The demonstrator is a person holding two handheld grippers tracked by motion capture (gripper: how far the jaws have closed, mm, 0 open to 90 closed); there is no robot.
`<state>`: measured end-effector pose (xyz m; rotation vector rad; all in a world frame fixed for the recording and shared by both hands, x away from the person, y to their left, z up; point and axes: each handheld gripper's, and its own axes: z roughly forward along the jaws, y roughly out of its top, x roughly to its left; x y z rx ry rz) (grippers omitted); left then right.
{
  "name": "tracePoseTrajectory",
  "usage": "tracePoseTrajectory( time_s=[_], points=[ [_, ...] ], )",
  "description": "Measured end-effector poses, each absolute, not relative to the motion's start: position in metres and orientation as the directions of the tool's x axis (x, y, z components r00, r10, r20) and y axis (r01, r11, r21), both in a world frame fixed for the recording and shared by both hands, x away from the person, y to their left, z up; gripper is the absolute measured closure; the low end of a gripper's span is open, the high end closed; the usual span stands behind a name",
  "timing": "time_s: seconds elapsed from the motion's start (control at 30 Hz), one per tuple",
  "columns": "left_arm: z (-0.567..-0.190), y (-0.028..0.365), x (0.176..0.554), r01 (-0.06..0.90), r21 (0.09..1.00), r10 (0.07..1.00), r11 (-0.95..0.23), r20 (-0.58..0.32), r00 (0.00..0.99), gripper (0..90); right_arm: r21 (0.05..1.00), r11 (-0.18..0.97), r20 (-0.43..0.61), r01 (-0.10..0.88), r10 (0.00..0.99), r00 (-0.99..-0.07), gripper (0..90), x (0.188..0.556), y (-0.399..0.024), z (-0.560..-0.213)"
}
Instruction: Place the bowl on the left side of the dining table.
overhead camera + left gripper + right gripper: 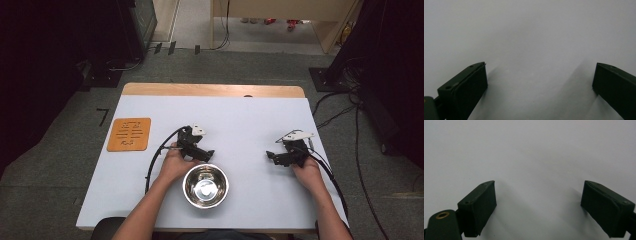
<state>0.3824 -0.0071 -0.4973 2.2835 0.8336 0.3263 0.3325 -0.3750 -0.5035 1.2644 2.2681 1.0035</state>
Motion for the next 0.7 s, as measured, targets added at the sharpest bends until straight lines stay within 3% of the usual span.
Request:
tracePoseTrajectory(
  time_s=[0.23,0.27,0.7],
  points=[
    [-0.495,-0.002,0.384,0.485,0.679,0.649,-0.551,-0.015,0.760,7.3,0.727,0.349,0.032,0.591,0.843,-0.537,12.4,0.332,-0.375,-0.503],
    [-0.494,0.000,0.386,0.501,0.683,0.652,-0.531,-0.048,0.757,7.5,0.728,0.348,0.032,0.591,0.843,-0.537,12.4,0.332,-0.375,-0.503],
    [-0.484,0.007,0.388,0.510,0.694,0.647,-0.509,-0.083,0.758,7.5,0.728,0.349,0.031,0.589,0.843,-0.538,12.4,0.333,-0.375,-0.504]
  ],
)
